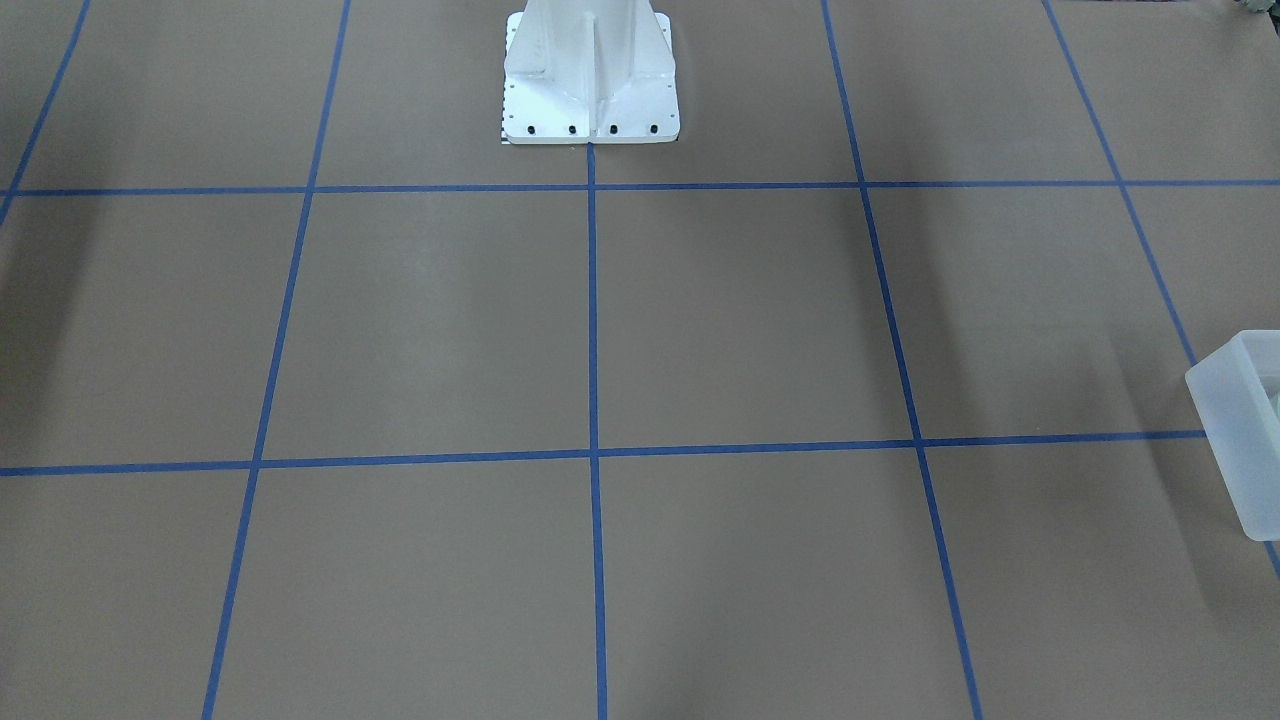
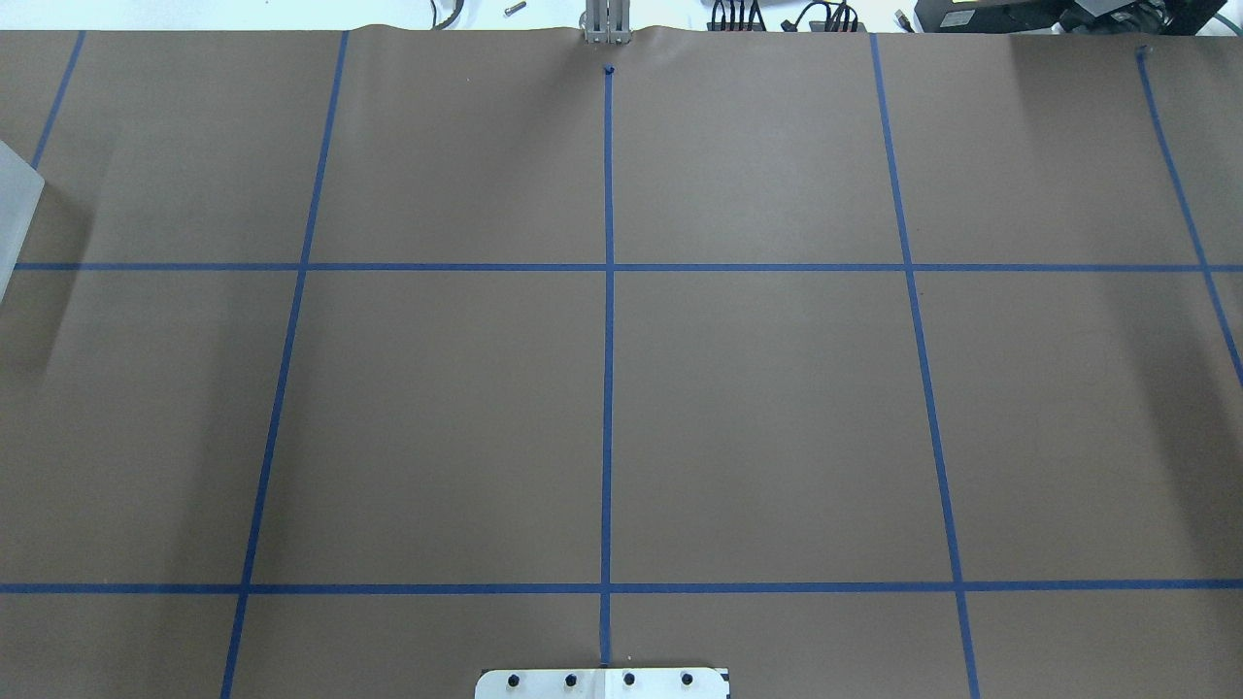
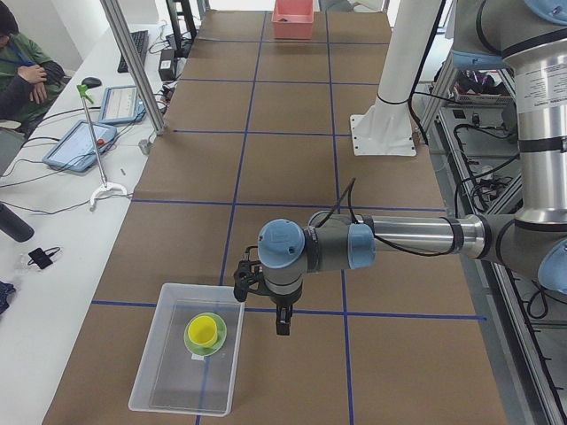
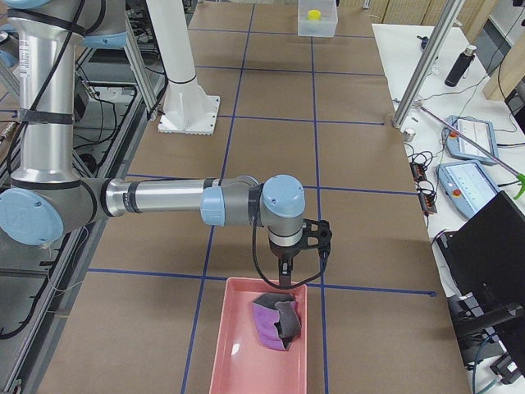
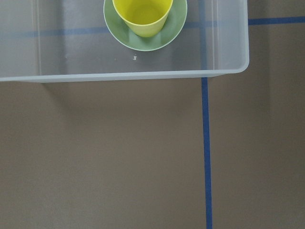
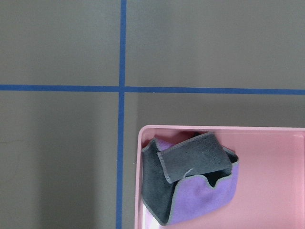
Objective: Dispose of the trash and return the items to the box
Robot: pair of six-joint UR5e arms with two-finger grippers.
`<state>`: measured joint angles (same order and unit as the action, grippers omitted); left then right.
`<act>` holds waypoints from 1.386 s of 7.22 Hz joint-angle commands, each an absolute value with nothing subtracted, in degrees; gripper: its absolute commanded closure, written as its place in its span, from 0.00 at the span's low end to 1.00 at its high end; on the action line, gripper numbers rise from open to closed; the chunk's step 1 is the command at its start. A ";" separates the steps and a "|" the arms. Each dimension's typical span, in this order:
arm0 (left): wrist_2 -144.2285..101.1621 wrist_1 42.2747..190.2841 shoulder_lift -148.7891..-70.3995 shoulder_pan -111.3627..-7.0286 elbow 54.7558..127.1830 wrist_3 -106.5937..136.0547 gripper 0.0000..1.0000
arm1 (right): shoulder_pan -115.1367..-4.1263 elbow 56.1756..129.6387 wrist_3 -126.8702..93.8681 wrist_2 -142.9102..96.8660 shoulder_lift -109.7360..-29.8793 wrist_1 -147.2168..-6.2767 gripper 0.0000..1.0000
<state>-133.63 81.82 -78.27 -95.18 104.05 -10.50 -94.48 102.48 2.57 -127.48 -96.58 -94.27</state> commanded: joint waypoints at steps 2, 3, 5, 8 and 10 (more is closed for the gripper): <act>-132.28 81.39 -78.05 -95.19 107.66 -10.55 0.01 | -94.57 104.32 3.78 -126.30 -98.70 -94.83 0.00; -132.36 81.56 -77.96 -95.27 107.75 -10.63 0.01 | -94.57 104.15 3.78 -126.47 -98.79 -94.92 0.00; -132.36 81.65 -77.17 -95.71 109.07 -10.63 0.01 | -94.57 104.15 3.87 -132.07 -98.79 -94.83 0.00; -132.36 81.65 -77.08 -95.54 109.07 -10.63 0.01 | -94.57 104.06 3.87 -132.19 -99.14 -94.83 0.00; -132.36 81.56 -77.08 -95.45 108.72 -10.55 0.01 | -94.57 103.97 3.87 -132.19 -99.14 -94.83 0.00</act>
<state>-132.36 81.63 -77.11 -95.48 108.82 -10.62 -94.57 104.01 3.87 -132.17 -99.16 -94.83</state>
